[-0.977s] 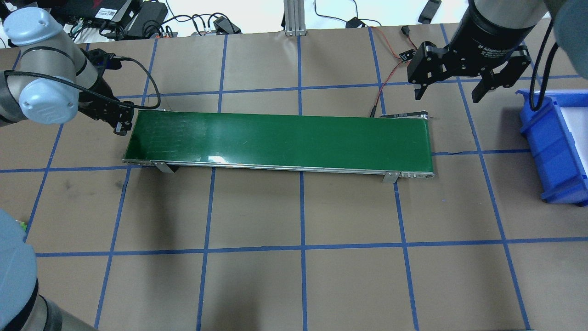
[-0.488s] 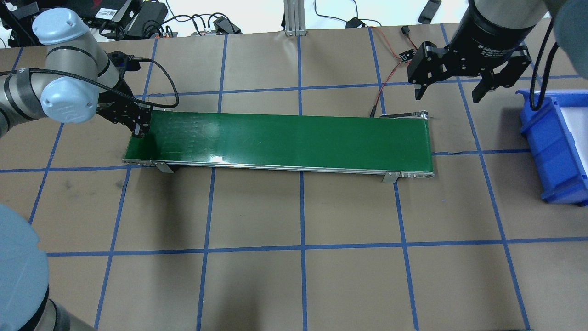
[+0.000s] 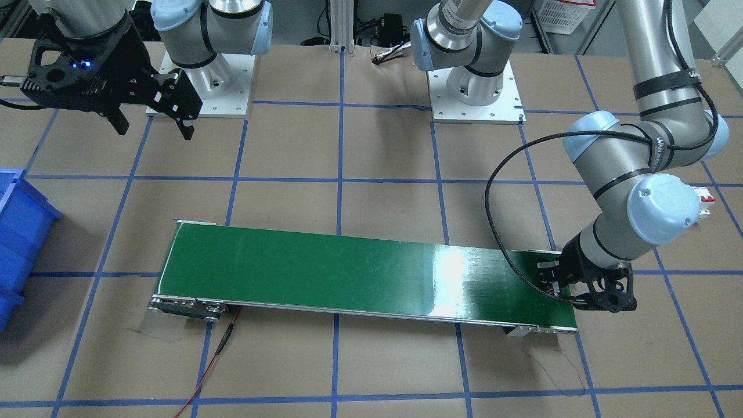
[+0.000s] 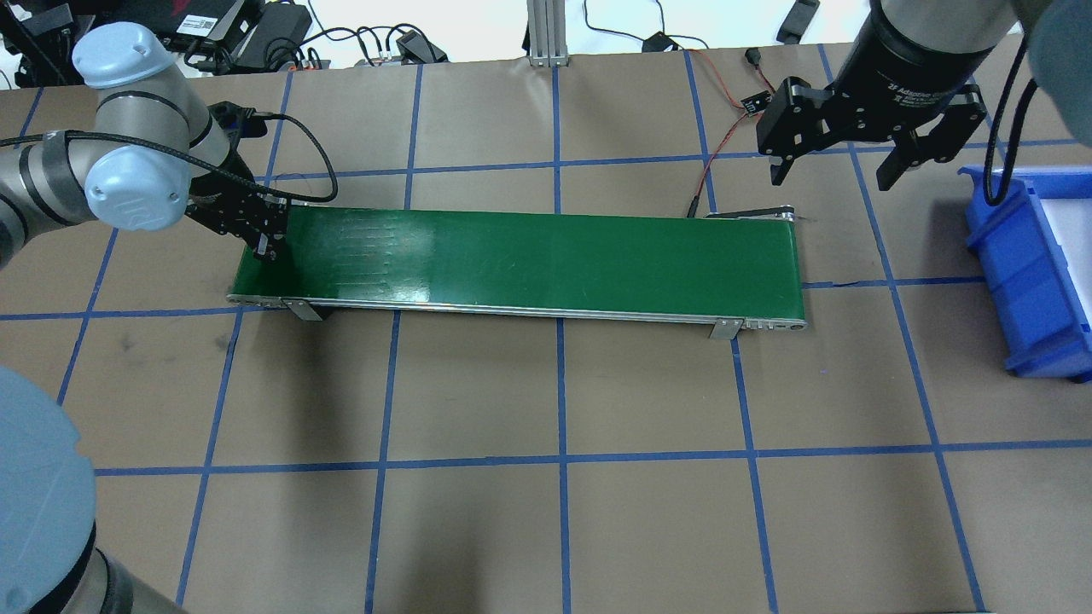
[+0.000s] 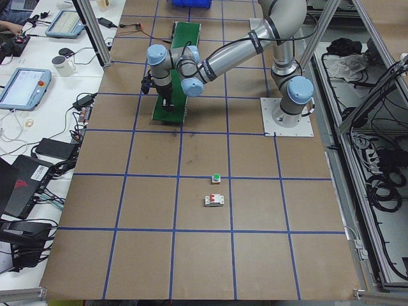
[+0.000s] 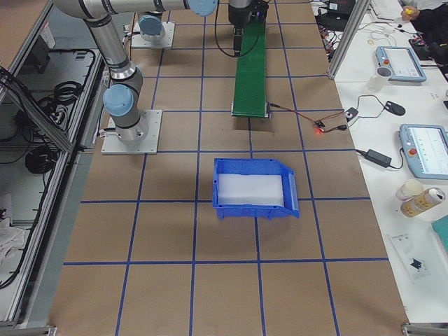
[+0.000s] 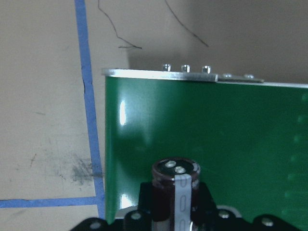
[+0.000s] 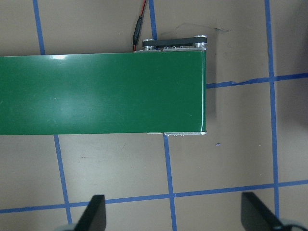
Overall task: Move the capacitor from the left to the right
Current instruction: 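Carry the capacitor with the left gripper over the conveyor's near end, then lower the capacitor onto the belt and open the left gripper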
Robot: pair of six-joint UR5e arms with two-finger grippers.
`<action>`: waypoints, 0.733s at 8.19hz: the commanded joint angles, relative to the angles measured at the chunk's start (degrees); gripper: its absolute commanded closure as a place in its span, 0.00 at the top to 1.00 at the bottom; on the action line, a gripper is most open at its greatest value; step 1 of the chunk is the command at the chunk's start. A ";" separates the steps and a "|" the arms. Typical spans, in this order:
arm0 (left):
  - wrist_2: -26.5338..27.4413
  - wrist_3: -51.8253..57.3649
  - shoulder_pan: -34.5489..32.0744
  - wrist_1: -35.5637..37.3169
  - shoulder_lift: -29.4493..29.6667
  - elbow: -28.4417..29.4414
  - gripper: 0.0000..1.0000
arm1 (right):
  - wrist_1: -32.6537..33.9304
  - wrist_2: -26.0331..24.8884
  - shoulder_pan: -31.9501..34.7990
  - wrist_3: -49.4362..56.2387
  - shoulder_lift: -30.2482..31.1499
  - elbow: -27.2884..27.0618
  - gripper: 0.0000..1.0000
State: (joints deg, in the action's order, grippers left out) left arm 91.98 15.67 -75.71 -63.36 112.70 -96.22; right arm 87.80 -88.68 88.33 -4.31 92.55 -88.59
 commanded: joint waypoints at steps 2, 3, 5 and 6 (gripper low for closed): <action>-4.23 -5.01 -0.23 1.57 0.50 -0.28 0.77 | 0.00 -0.17 0.00 0.17 0.00 0.00 1.00; -6.01 -7.04 -0.40 2.88 0.50 -0.19 1.00 | 0.78 -0.09 0.00 2.09 0.09 0.00 1.00; -4.45 -7.23 -3.81 1.93 -1.25 0.16 1.00 | 0.79 0.00 0.00 2.72 0.53 0.00 1.00; -1.22 -7.67 -5.66 0.62 -2.65 0.25 1.00 | 0.79 0.00 0.00 2.72 0.09 0.00 1.00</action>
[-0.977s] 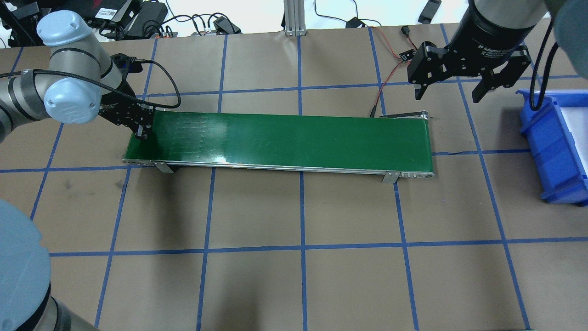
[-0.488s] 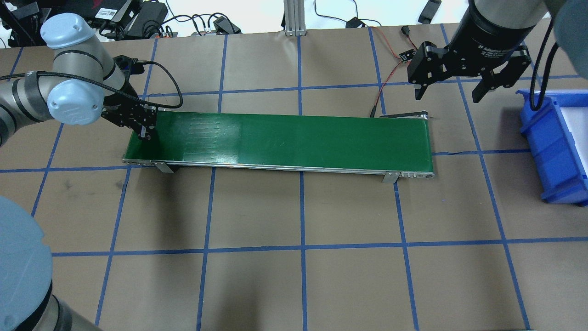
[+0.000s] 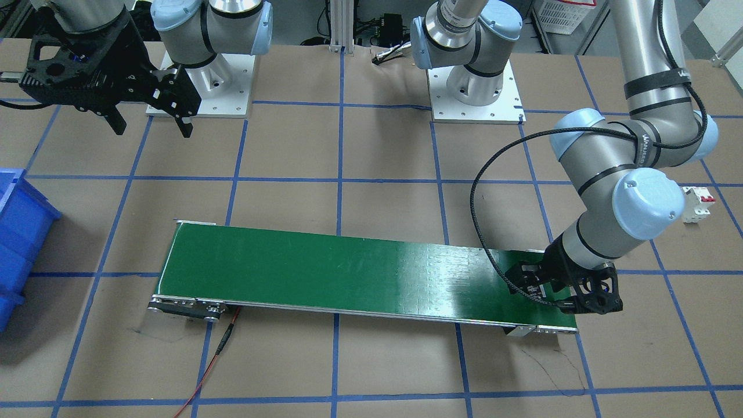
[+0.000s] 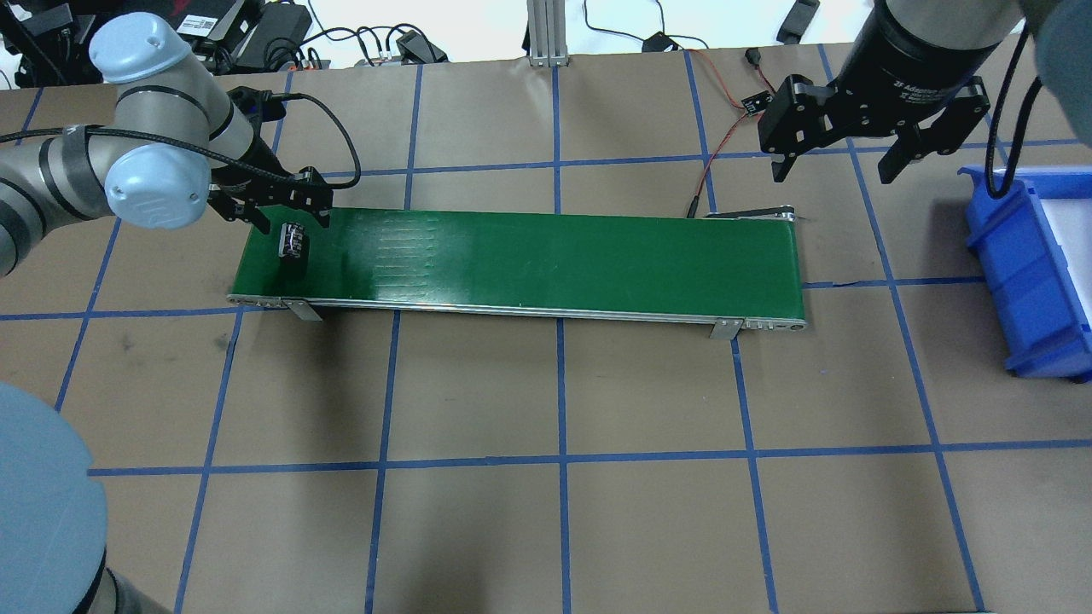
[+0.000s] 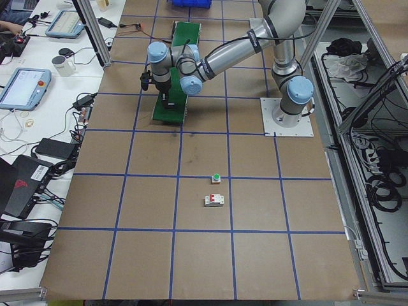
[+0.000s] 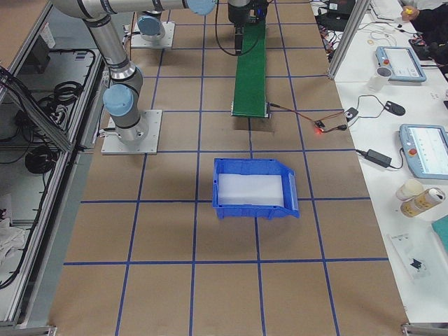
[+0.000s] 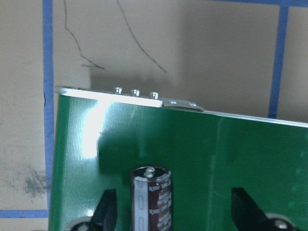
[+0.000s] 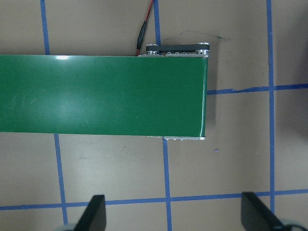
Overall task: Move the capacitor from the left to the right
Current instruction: 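Lower the capacitor onto the belt and open the left gripper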
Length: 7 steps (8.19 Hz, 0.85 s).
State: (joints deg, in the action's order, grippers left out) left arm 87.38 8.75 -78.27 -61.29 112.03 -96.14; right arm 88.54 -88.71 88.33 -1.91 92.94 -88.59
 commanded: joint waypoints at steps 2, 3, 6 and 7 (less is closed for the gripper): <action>4.82 -4.43 -5.57 -13.96 -7.76 1.21 1.00 | 0.66 -0.94 0.00 0.24 -0.48 0.00 1.00; 4.82 -4.62 -6.28 -20.82 -11.01 3.48 1.00 | 0.75 -0.94 0.00 0.24 -1.88 0.00 1.00; 4.73 -7.42 -7.77 -36.43 -17.44 11.15 1.00 | 5.32 0.11 -0.09 -0.11 -9.51 -1.05 1.00; 4.91 -8.56 -8.91 -36.36 -18.50 11.15 1.00 | 8.98 0.29 0.00 -0.11 -11.36 -2.53 1.00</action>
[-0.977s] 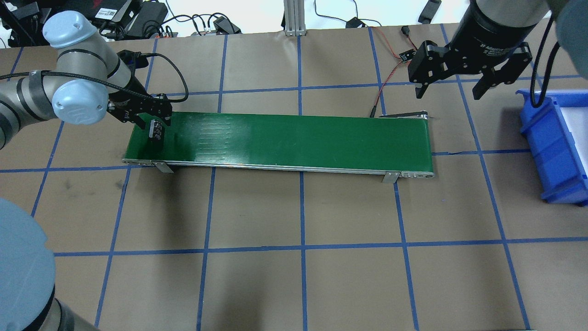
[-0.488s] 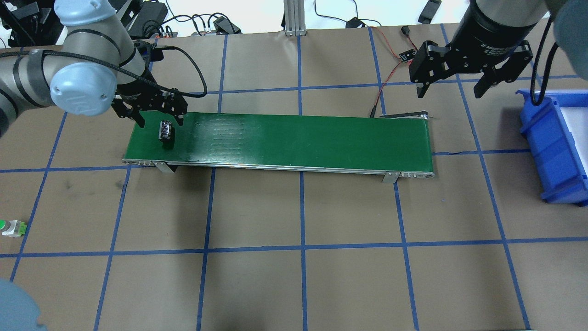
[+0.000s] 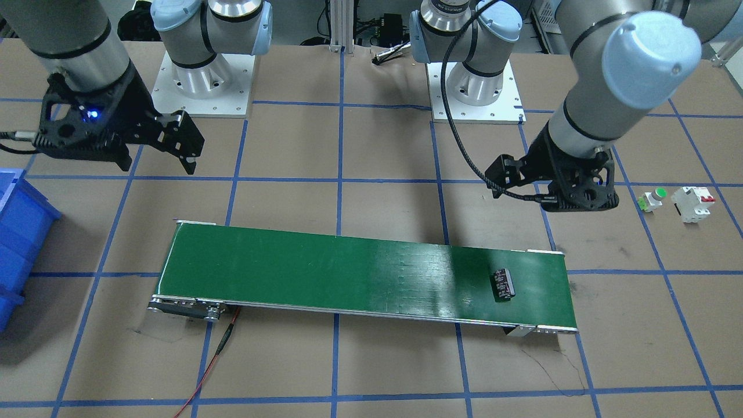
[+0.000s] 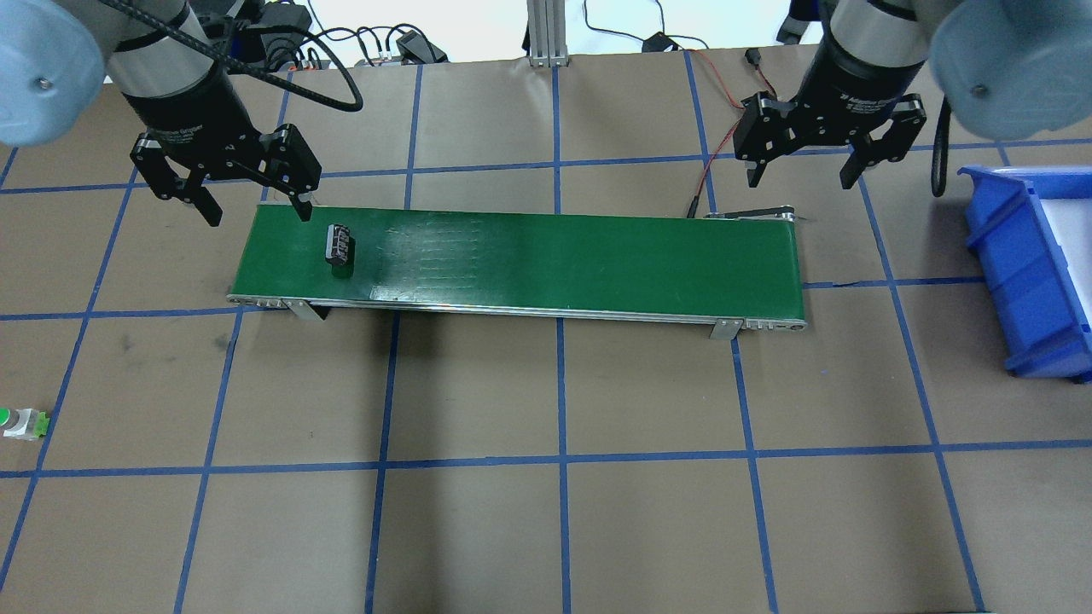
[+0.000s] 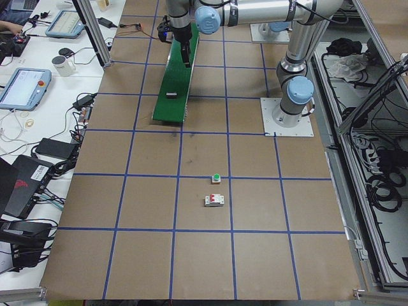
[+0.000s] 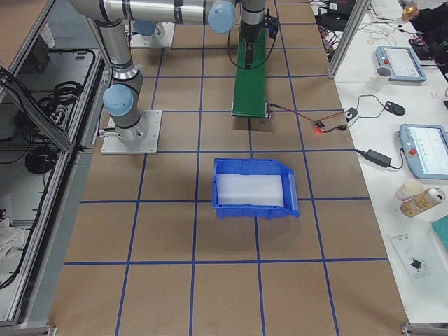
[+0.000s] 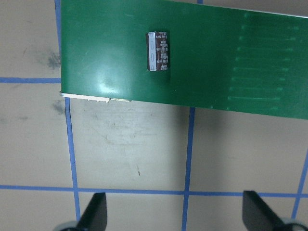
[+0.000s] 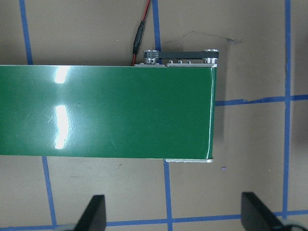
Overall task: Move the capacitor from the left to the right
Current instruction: 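Raise the left gripper away while the right gripper moves over the belt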
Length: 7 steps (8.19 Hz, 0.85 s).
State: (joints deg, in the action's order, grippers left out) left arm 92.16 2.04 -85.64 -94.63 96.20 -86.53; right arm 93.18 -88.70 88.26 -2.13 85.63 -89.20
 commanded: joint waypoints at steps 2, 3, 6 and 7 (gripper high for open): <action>1.62 -2.83 -3.39 -2.49 -3.03 1.63 1.00 | 11.63 0.28 0.07 0.20 -6.17 -7.54 1.00; 1.62 -2.75 -3.66 -0.66 -3.29 1.63 1.00 | 12.89 0.28 0.07 0.20 -7.04 -8.43 1.00; 1.80 -2.57 -3.66 4.35 -4.26 1.45 1.00 | 13.86 0.19 0.07 0.20 -10.74 -8.79 1.00; 2.67 -2.57 -3.66 4.37 -4.35 1.45 1.00 | 15.78 0.28 0.16 -0.24 -11.01 -9.75 1.00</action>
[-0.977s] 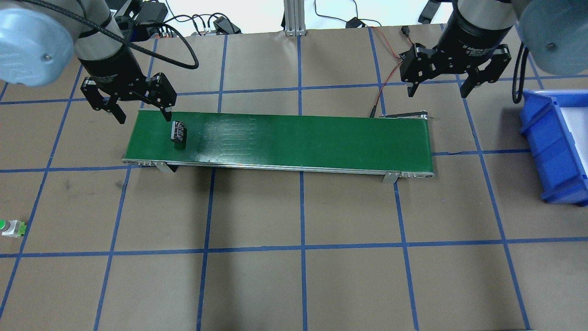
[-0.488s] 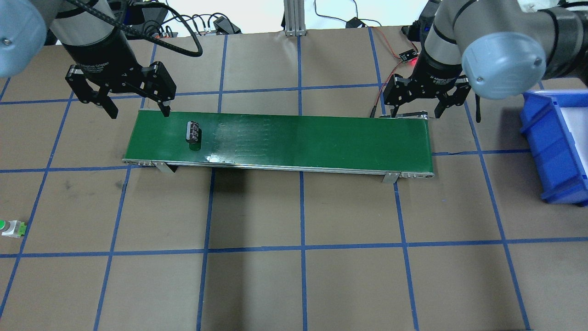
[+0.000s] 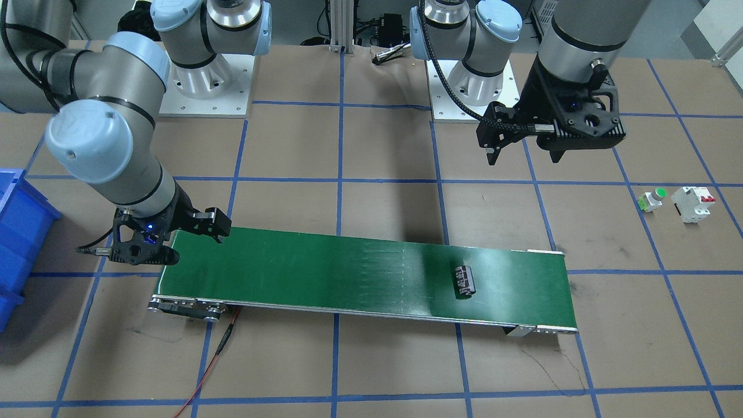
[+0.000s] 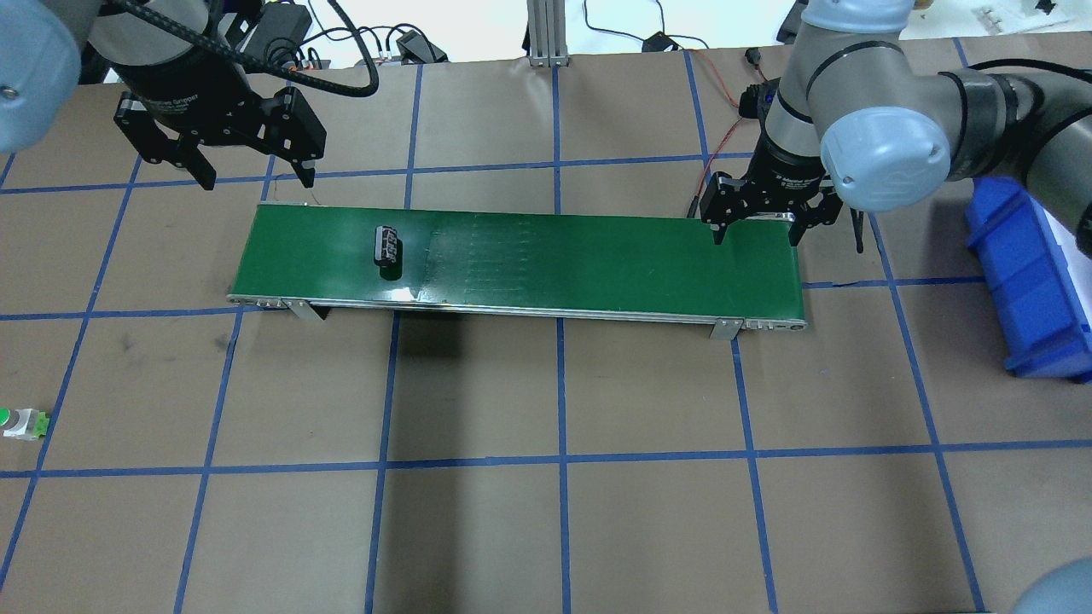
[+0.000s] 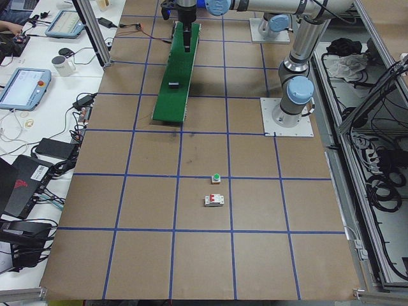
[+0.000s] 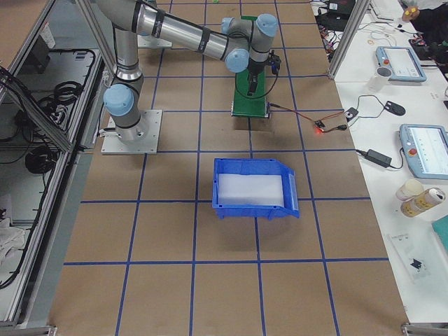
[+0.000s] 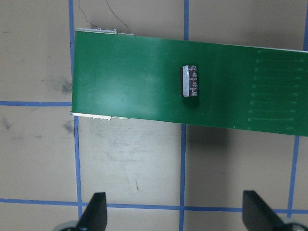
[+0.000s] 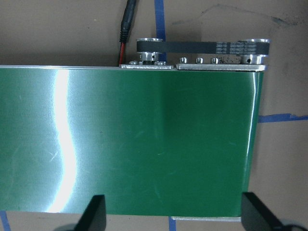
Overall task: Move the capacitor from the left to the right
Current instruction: 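Raise the left gripper away while the right gripper moves over the belt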
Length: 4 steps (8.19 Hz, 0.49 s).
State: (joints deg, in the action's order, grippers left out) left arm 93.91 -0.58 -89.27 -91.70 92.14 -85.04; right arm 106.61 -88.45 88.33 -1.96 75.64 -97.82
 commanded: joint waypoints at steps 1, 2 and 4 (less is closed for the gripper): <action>1.27 0.05 -0.03 1.44 -0.20 -0.03 1.00 | 3.85 0.03 0.34 -0.50 -1.02 -1.92 1.00; 1.27 0.49 -0.03 2.13 -0.29 0.14 1.00 | 4.56 0.12 0.43 -0.33 -1.11 -2.11 1.00; 1.36 0.49 0.06 4.42 -0.29 -0.03 1.00 | 4.66 0.64 0.35 0.28 -2.07 -2.63 1.00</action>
State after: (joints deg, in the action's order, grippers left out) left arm 95.16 -0.20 -89.30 -88.83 91.87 -85.03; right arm 110.79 -88.29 88.67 -2.17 74.23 -99.88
